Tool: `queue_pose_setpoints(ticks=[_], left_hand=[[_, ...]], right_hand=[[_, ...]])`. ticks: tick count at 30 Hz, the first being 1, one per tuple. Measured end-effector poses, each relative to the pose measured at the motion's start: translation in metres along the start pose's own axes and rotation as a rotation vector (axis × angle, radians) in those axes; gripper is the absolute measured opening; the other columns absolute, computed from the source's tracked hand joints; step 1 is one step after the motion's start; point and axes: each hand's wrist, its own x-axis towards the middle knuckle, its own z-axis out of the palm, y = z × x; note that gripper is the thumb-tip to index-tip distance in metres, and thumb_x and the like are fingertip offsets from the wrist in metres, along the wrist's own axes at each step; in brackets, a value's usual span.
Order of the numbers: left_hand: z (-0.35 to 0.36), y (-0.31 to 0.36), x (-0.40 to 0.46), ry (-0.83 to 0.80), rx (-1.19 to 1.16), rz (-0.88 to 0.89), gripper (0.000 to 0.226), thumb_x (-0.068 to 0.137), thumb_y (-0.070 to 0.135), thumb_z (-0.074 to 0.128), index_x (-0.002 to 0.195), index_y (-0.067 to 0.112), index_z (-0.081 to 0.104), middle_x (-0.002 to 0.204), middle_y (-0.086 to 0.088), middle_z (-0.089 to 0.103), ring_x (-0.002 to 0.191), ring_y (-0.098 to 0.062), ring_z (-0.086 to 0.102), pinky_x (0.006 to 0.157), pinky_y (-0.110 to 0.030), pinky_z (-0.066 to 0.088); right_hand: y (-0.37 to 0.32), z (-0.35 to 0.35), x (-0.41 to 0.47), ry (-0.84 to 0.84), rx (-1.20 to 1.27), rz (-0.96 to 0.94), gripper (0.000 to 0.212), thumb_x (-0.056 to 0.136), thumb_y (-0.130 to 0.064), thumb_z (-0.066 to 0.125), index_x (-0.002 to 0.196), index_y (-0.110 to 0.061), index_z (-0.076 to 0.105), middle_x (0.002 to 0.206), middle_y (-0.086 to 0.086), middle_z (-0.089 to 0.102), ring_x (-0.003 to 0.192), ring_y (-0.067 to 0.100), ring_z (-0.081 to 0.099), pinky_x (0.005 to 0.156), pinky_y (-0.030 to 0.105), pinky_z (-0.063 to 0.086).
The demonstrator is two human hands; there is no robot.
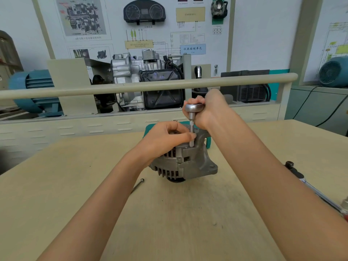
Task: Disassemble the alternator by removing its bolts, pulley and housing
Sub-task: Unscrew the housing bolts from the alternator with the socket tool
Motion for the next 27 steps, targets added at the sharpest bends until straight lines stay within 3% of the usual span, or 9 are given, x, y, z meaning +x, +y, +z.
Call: queue_pose_setpoints(ticks=[3, 7, 13, 17, 22, 25, 27], left_hand=[[-0.001, 0.000, -0.001, -0.020, -0.012, 0.012, 0.002, 0.083, 0.033, 0.071, 0.081, 0.034, 0.069, 0.074, 0.016, 0.071, 0.071, 0.001, 0.066, 0.063, -0.014, 0.046], [-0.003, -0.002, -0.002, -0.043, -0.037, 0.034, 0.009, 0.084, 0.031, 0.071, 0.090, 0.037, 0.074, 0.085, 0.018, 0.074, 0.081, 0.003, 0.068, 0.068, -0.011, 0.049], [-0.004, -0.005, -0.002, -0.033, -0.112, 0.048, 0.010, 0.080, 0.025, 0.075, 0.087, 0.032, 0.077, 0.087, 0.016, 0.075, 0.079, 0.004, 0.068, 0.061, -0.004, 0.046], [-0.002, -0.006, -0.002, -0.002, -0.142, 0.060, 0.010, 0.078, 0.023, 0.076, 0.086, 0.028, 0.077, 0.086, 0.013, 0.075, 0.078, 0.002, 0.069, 0.061, -0.006, 0.047], [-0.003, -0.006, -0.003, -0.004, -0.165, 0.073, 0.009, 0.076, 0.022, 0.077, 0.083, 0.029, 0.077, 0.084, 0.011, 0.076, 0.077, 0.001, 0.069, 0.062, -0.007, 0.048], [-0.002, -0.005, -0.004, 0.005, -0.161, 0.078, 0.009, 0.077, 0.022, 0.077, 0.080, 0.031, 0.077, 0.081, 0.011, 0.075, 0.074, 0.001, 0.069, 0.061, -0.007, 0.048], [-0.001, -0.005, -0.004, 0.016, -0.164, 0.074, 0.010, 0.078, 0.020, 0.075, 0.079, 0.030, 0.077, 0.079, 0.011, 0.075, 0.073, 0.000, 0.069, 0.060, -0.008, 0.048]], right_hand=[[-0.002, -0.001, 0.005, -0.067, -0.030, 0.084, 0.027, 0.097, -0.012, 0.020, 0.077, -0.010, 0.037, 0.028, -0.001, 0.029, 0.021, 0.008, 0.028, 0.039, 0.017, 0.040], [-0.007, -0.002, 0.014, -0.199, -0.108, 0.351, 0.014, 0.096, -0.005, 0.035, 0.093, -0.001, 0.048, 0.039, -0.002, 0.032, 0.023, 0.006, 0.029, 0.028, 0.015, 0.034], [-0.005, 0.004, 0.023, -0.417, -0.336, 0.628, 0.030, 0.099, -0.016, 0.039, 0.093, 0.009, 0.054, 0.037, 0.000, 0.035, 0.023, 0.009, 0.033, 0.027, 0.012, 0.031], [-0.006, 0.002, 0.025, -0.475, -0.250, 0.693, 0.030, 0.098, -0.016, 0.040, 0.094, 0.009, 0.055, 0.038, -0.001, 0.035, 0.023, 0.009, 0.034, 0.028, 0.011, 0.031], [-0.005, -0.003, 0.015, -0.449, -0.113, 0.564, 0.023, 0.098, -0.014, 0.039, 0.091, 0.004, 0.052, 0.037, -0.003, 0.035, 0.024, 0.005, 0.033, 0.028, 0.013, 0.033], [0.007, 0.002, 0.009, -0.163, 0.028, 0.208, 0.017, 0.098, -0.009, 0.035, 0.085, -0.005, 0.045, 0.038, -0.001, 0.036, 0.025, 0.006, 0.033, 0.029, 0.013, 0.034], [0.013, 0.005, 0.011, 0.080, 0.085, -0.113, 0.017, 0.098, -0.007, 0.031, 0.095, -0.004, 0.047, 0.055, 0.006, 0.043, 0.033, 0.009, 0.037, 0.034, 0.017, 0.039]])
